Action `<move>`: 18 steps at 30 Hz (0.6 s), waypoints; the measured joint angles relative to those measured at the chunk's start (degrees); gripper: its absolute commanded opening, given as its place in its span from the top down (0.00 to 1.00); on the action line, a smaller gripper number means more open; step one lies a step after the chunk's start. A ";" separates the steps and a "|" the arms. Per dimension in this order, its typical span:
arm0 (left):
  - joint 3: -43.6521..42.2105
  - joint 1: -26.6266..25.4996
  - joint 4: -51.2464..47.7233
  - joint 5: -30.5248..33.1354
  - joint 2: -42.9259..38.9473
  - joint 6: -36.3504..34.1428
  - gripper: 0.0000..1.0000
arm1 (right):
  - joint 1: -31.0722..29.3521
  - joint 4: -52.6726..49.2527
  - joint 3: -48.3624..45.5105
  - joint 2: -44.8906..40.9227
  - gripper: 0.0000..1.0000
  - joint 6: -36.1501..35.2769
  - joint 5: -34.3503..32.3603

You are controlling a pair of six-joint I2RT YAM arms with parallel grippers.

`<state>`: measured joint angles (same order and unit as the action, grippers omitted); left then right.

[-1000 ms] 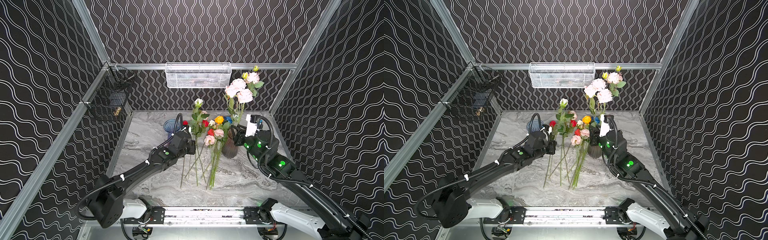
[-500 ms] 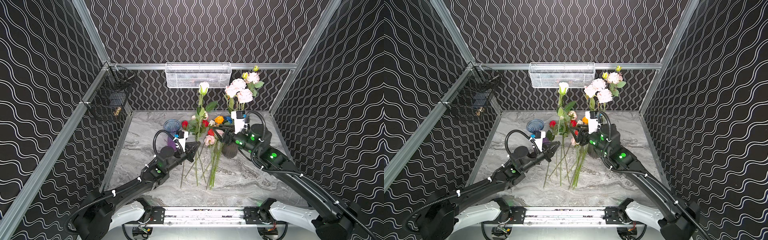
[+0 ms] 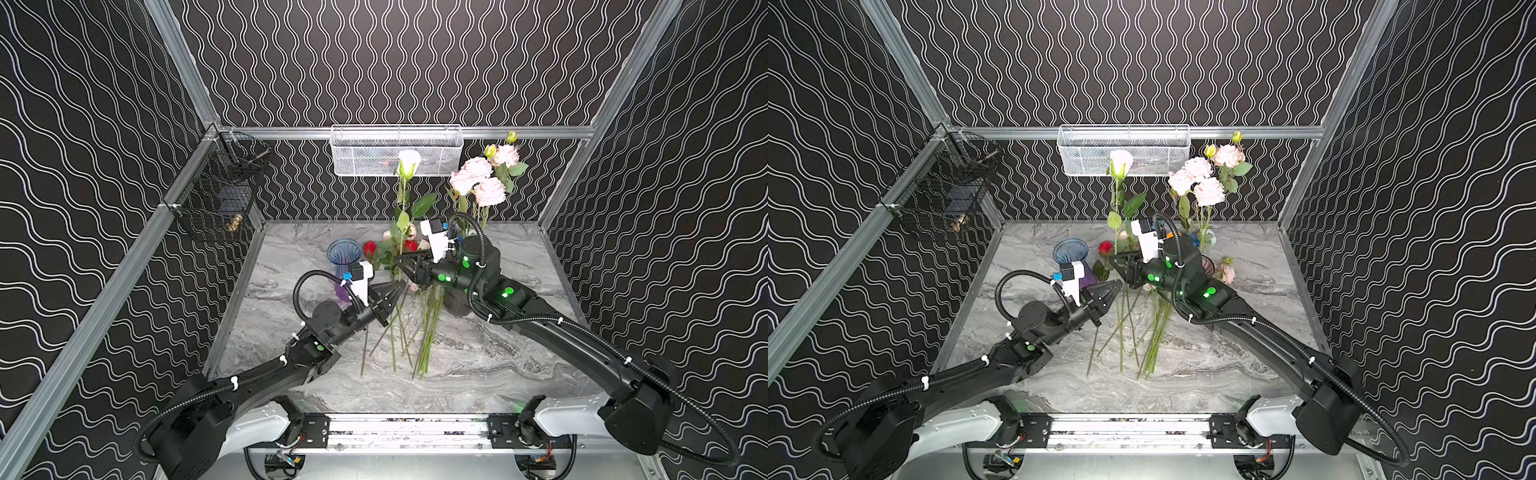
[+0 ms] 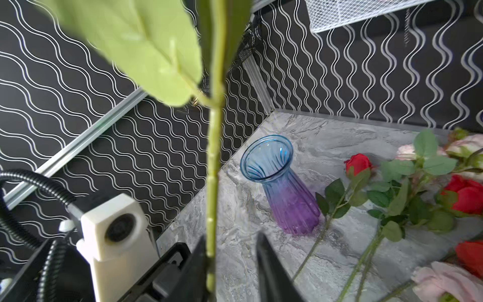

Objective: Arrange the flowers into the vase
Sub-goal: 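Close the right gripper on the white rose stem held by the left gripper, then raise the white rose above the mauve vase with the right gripper while left withdraws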

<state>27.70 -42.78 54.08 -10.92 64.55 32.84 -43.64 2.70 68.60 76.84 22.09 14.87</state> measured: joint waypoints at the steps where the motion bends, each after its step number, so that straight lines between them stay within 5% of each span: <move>1: -0.09 0.00 -0.22 0.02 -0.11 0.00 1.00 | -0.44 0.00 0.07 0.00 1.00 0.00 -0.17; 3: -0.22 -0.02 -0.39 0.22 -0.50 0.00 0.97 | -0.72 0.02 0.09 -0.11 1.00 -0.22 -0.59; 7: -0.31 -0.04 -1.07 1.01 -0.87 0.09 0.48 | -1.79 -0.17 0.07 -0.92 1.00 -0.76 -2.51; 10: -0.55 -0.04 -3.06 2.62 -1.40 0.74 0.25 | -2.45 -0.76 0.46 -2.05 1.00 -2.29 -5.25; 18: -3.78 -0.02 -8.94 9.03 -6.21 1.75 0.22 | -3.08 -6.01 3.52 -8.59 1.00 -11.30 -20.35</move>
<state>23.92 -42.81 45.15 -1.89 58.35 34.59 -46.72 -3.31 72.12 68.25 10.79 -5.48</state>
